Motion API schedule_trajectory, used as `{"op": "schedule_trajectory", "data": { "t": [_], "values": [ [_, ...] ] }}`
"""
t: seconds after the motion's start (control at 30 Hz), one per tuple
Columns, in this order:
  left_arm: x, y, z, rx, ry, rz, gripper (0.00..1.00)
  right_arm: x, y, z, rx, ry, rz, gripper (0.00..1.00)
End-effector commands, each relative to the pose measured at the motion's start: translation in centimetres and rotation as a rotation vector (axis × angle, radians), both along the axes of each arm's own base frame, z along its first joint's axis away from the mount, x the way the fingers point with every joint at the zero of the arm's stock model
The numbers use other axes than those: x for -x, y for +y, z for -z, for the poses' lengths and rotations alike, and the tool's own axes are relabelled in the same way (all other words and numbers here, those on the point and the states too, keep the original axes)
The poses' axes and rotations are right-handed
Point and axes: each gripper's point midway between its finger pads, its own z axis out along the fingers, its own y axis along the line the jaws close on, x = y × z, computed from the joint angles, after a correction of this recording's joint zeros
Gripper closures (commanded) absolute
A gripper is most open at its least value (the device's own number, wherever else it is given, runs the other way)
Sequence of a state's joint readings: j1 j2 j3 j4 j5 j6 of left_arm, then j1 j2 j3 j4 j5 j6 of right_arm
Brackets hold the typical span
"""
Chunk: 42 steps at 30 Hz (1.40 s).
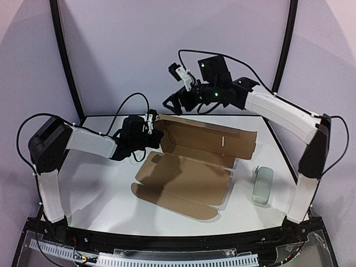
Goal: Fold the paper box
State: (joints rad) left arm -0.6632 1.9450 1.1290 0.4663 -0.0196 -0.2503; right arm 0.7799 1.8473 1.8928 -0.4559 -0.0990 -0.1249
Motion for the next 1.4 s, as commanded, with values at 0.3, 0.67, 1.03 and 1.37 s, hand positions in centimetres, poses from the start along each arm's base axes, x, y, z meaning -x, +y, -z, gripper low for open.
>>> {"op": "schedule_trajectory", "data": {
  "t": [0.3,0.67,1.03,1.37],
  "values": [
    [-0.2,-0.4,-2.8,0.025,-0.019,0.011,0.99,-5.3,0.3,9.0,0.109,0.149,0.129,0.02],
    [-0.2,-0.3,-2.2,-0.002,0.022,0.006,0.97,-4.7,-1.1,19.8,0.321,0.214,0.110,0.02],
    [-0.8,-0.4,-2.2,-0.003,0.024,-0.014,0.77,-4.9,-2.0,23.5,0.443,0.215,0.115,0.02],
    [-1.2,0.1,-1.6,-0.028,-0.003,-0.040,0.74,-4.3,-2.4,23.6,0.493,0.203,0.104,0.02]
  ]
}}
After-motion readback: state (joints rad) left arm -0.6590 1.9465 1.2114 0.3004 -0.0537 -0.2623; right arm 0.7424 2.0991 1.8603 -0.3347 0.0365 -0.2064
